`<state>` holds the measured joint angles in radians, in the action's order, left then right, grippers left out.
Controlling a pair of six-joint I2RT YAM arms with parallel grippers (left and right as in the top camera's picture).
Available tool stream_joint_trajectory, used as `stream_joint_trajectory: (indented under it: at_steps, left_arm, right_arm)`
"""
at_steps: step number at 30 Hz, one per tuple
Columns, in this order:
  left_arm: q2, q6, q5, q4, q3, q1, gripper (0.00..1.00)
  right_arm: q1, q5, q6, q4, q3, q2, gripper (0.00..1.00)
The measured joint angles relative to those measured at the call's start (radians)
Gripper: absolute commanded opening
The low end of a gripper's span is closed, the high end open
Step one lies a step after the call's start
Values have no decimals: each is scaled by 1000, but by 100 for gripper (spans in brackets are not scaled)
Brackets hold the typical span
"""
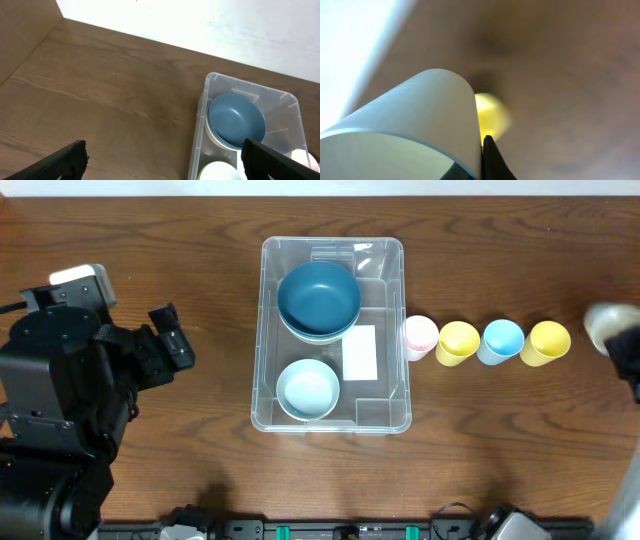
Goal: Pack container
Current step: 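Carry the white cup with the right gripper into the bin's right side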
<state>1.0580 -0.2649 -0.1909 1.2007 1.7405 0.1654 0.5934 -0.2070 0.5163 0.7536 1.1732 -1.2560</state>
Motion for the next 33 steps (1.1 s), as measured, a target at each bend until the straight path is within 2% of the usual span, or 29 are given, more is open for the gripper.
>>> stream_joint_trajectory:
  at_steps: [3,7,13,17,22,32,33]
  left_arm:
    - [0,0,0,0,0,0,98]
    - [0,0,0,0,0,0,98]
    - [0,0,0,0,0,0,98]
    - [0,0,0,0,0,0,98]
    - [0,0,0,0,0,0,98]
    - [0,0,0,0,0,0,98]
    - [0,0,0,0,0,0,98]
  right_arm:
    - [-216,-36,-1,18,6,174,1]
    - [-485,-49,0,56,6,265,1]
    - [-846,34,21,97,6,179,1]
    - [-1002,71,33,85,6,39,1]
    - [-1104,167,42,40,5,-164,1]
    - [-1117,262,62,-20,4,-406,2]
    - [-1120,265,56,-37,4,-417,9]
